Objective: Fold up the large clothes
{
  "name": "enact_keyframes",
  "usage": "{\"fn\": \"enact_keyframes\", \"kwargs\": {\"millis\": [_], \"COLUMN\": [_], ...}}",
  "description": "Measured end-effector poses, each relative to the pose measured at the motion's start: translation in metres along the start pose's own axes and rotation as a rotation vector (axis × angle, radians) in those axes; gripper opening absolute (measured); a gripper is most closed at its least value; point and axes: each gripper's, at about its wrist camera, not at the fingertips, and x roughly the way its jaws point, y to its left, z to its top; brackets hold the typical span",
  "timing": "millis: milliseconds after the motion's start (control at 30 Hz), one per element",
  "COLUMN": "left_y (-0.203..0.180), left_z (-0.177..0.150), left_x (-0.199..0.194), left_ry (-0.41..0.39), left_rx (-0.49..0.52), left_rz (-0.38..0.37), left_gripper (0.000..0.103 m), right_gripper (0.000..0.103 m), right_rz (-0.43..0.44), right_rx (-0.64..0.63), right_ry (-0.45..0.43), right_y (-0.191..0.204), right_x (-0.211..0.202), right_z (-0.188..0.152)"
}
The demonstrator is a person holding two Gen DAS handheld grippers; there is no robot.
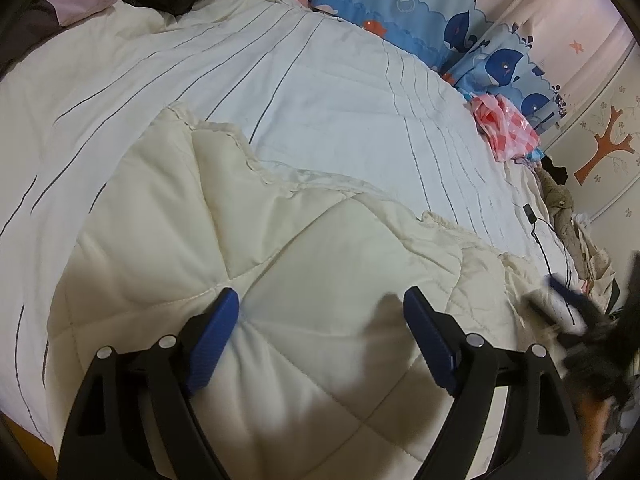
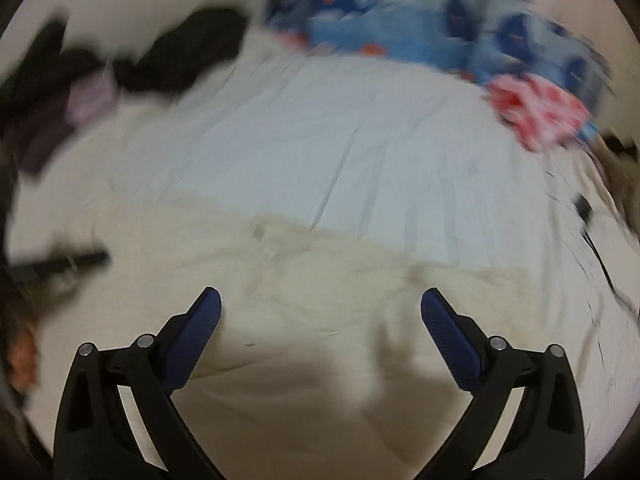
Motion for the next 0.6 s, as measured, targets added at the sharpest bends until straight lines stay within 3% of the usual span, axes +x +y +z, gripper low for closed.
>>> {"fn": "enact_keyframes", "kwargs": {"millis": [67, 133, 233, 333, 400, 467, 600], "left_y": [0.0, 0.003, 0.03, 0.076, 0.105, 0.134, 0.176], "left_z": [0.0, 0.0, -0.002, -0.02, -0.042, -0.063, -0.118], "left_x": [-0.002, -0.005, -0.03, -0.087, -0.123, -0.138, -0.141], "left_ry": [-0.012, -0.024, -0.103, -0.251, -0.321, -0.317, -0.234], "left_rx": [-0.001, -0.015, -0.133, -0.28, -0.314, -0.389, -0.554], "left_rz": [0.0, -0.019, -0.152, -0.239, -0.198, -0.18, -0.237], "left_gripper": [0.081, 0.081, 0.081, 0.084, 0.092, 0.093, 0.093], "right_gripper": [0.097, 0.097, 0.097, 0.097, 0.097, 0.097, 0.097], "right_rz": [0.029, 0.075, 0.067, 0.095, 0.09, 0.097, 0.158], "right_rx": [-0.036, 0.022, 0.028, 0.033, 0.004, -0.019, 0.06], "right_ry": [0.118, 0.132, 0.165, 0.1, 0.076, 0.116, 0.119], "right_y": [0.013, 0.003, -0.002, -0.002, 0.004, 0.004, -0.008], "right_x": [0.042, 0.047, 0.039, 0.007, -0.001, 0.016, 0.027], "right_z": [-0.013, -0.013, -0.007, -0.006, -0.011, -0.024, -0.03]}}
